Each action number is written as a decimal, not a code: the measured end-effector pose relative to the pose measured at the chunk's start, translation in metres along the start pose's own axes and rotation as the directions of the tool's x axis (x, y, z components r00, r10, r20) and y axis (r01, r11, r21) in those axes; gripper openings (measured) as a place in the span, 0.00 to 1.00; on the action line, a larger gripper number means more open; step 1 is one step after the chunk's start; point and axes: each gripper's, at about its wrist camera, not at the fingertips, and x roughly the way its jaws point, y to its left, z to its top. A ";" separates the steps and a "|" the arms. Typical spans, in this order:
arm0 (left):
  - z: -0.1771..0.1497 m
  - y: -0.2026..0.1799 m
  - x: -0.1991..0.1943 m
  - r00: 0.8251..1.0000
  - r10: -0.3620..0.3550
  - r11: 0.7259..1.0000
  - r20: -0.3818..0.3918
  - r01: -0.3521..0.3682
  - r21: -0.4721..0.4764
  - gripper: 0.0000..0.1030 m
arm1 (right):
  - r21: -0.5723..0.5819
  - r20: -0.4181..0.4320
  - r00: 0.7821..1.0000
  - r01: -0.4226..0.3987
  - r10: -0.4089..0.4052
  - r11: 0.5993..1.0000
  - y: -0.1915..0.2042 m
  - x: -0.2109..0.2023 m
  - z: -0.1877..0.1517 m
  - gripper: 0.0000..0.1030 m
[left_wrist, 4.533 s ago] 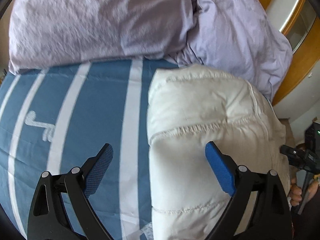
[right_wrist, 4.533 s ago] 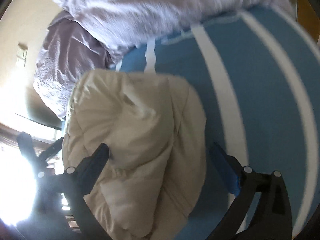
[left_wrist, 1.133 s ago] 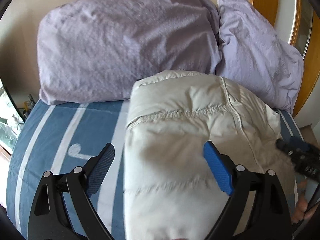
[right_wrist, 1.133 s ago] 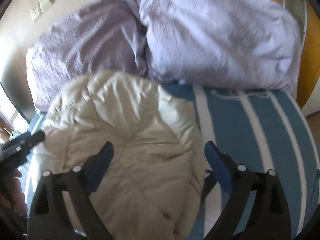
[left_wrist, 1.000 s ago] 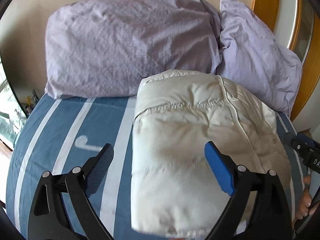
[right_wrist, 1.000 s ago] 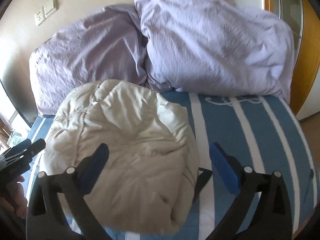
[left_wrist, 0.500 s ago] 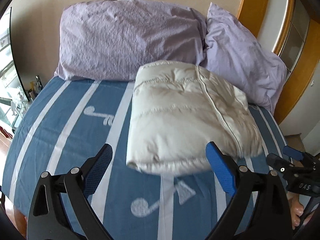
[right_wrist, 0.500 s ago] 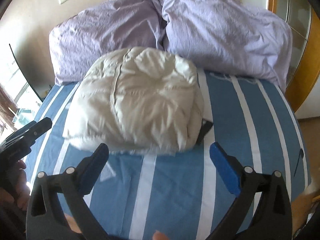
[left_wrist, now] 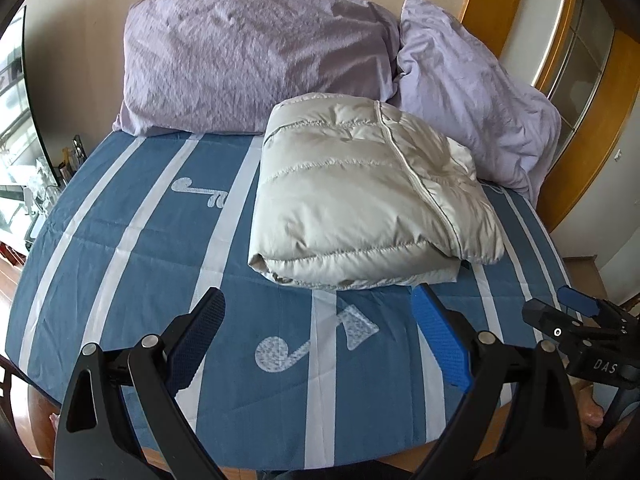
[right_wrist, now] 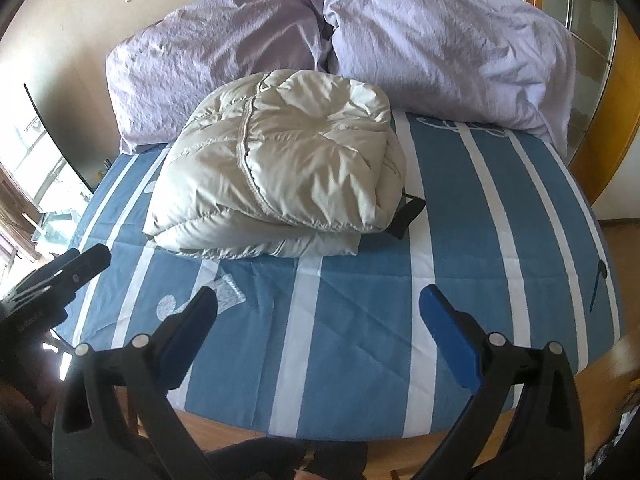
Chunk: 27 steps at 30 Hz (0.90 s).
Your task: Fold large clothes
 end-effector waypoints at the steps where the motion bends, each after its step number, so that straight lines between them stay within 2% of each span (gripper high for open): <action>1: -0.001 0.000 -0.001 1.000 -0.002 1.000 0.000 0.002 -0.002 0.93 | 0.001 0.001 1.000 -0.002 0.002 1.000 0.000 0.000 0.000 0.98; 27: -0.005 -0.004 0.004 0.999 -0.045 0.999 -0.013 0.045 -0.030 0.93 | 0.042 0.001 0.999 -0.054 0.054 0.998 -0.003 0.005 -0.001 0.98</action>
